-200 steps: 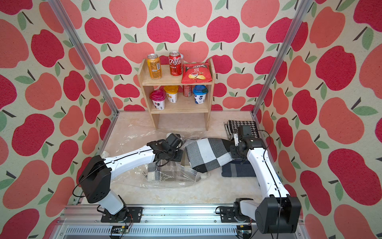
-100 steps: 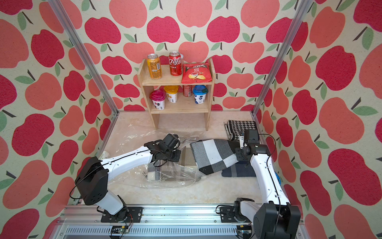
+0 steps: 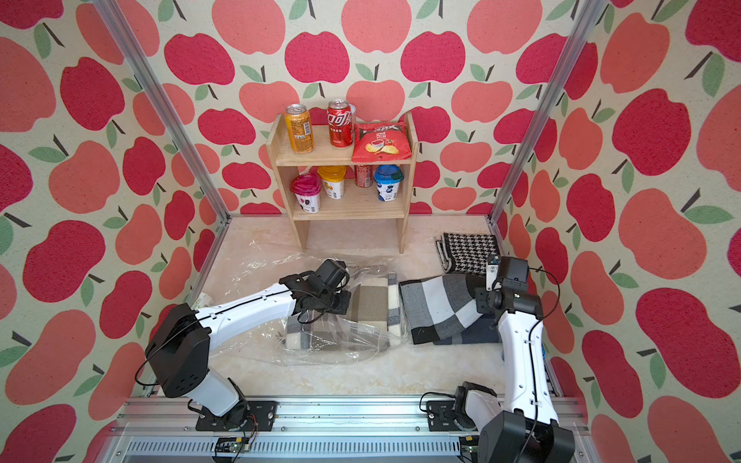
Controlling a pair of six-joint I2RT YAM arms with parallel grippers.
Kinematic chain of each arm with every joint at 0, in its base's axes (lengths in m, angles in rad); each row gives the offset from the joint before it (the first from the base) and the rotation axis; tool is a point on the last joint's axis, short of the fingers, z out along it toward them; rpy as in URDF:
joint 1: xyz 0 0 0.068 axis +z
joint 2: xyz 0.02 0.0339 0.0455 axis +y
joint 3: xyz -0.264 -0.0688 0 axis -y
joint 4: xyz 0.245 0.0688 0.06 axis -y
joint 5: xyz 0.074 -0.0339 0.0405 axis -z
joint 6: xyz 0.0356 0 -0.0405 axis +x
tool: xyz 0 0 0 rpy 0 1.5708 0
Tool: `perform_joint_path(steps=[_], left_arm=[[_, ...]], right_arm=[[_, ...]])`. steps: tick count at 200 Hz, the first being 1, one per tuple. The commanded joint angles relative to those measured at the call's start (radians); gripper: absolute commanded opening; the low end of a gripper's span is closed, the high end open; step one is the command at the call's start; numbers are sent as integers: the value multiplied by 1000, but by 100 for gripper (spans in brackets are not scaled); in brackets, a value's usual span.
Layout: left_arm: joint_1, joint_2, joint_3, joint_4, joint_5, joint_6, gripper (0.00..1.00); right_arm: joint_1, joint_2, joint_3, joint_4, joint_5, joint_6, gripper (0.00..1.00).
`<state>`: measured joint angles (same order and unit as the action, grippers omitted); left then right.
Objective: Take the scarf out of the vacuum bag
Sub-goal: Take out the scarf from the vacuum bag, then place the scarf in the vacuum bag.
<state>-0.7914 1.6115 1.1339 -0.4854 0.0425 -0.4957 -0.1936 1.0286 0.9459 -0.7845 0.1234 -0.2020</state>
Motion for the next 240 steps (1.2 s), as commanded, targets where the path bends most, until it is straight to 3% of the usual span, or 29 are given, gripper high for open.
perform_joint_path(steps=[1, 60, 138, 202, 240], left_arm=[[7, 6, -12, -18, 1, 12, 0], [7, 5, -13, -19, -1, 10, 0], [7, 2, -19, -20, -3, 7, 0], [5, 0, -12, -22, -2, 9, 0], [5, 1, -22, -15, 2, 4, 0]], right_arm=[[-12, -34, 6, 59, -46, -8, 0], [-17, -44, 64, 77, -96, 18, 0], [-178, -10, 88, 101, -198, -3, 0], [-234, 0, 60, 157, -188, -4, 0], [-278, 11, 40, 198, -241, 38, 0]])
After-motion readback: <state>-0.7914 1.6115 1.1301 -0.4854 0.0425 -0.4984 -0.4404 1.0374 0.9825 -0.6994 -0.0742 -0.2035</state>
